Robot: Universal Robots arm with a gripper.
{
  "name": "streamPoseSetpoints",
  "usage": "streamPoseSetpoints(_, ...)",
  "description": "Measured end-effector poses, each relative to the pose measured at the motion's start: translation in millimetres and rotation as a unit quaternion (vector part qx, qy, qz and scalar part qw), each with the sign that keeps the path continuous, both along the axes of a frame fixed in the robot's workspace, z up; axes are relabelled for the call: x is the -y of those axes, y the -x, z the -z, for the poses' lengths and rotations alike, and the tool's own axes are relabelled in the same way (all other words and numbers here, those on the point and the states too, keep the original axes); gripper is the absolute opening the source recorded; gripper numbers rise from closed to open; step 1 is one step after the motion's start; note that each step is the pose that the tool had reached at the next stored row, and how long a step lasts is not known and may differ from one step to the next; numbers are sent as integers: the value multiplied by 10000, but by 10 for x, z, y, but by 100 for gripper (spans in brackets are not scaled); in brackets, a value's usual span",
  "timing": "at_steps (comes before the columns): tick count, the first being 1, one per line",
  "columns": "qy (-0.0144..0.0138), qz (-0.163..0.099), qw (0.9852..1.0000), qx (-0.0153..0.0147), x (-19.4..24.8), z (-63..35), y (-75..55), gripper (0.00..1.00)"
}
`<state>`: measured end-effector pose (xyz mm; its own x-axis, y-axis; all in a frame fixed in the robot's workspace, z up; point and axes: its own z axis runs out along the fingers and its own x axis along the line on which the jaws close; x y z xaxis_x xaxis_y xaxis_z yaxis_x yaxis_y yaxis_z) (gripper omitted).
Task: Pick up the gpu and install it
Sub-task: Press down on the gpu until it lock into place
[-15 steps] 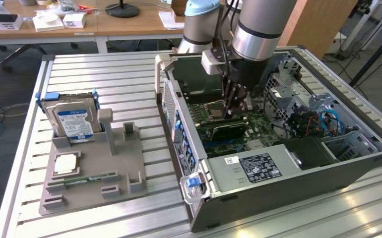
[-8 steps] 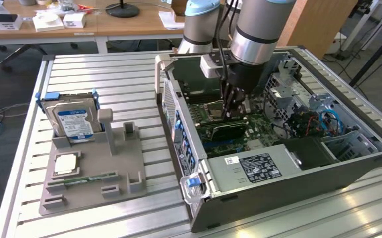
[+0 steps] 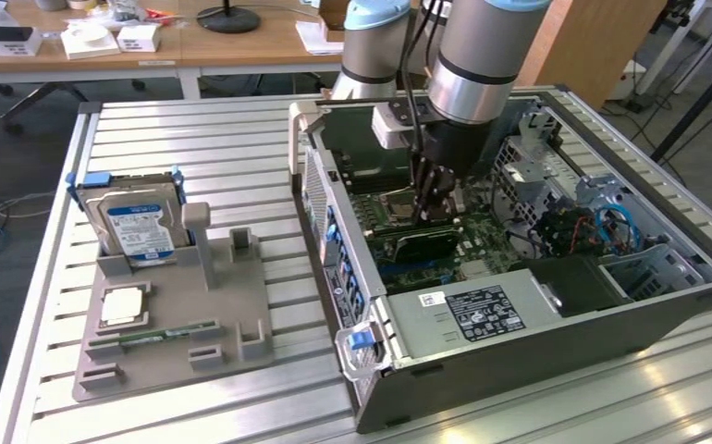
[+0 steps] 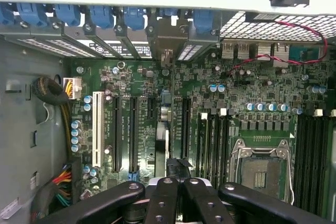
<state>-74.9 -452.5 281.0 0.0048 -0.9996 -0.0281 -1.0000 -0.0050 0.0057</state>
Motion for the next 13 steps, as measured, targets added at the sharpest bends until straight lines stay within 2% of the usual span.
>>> streamPoseSetpoints(5,0,-1,10000,0,0,0,0,10)
streamPoseSetpoints(13,0,-1,10000,0,0,72,0,10)
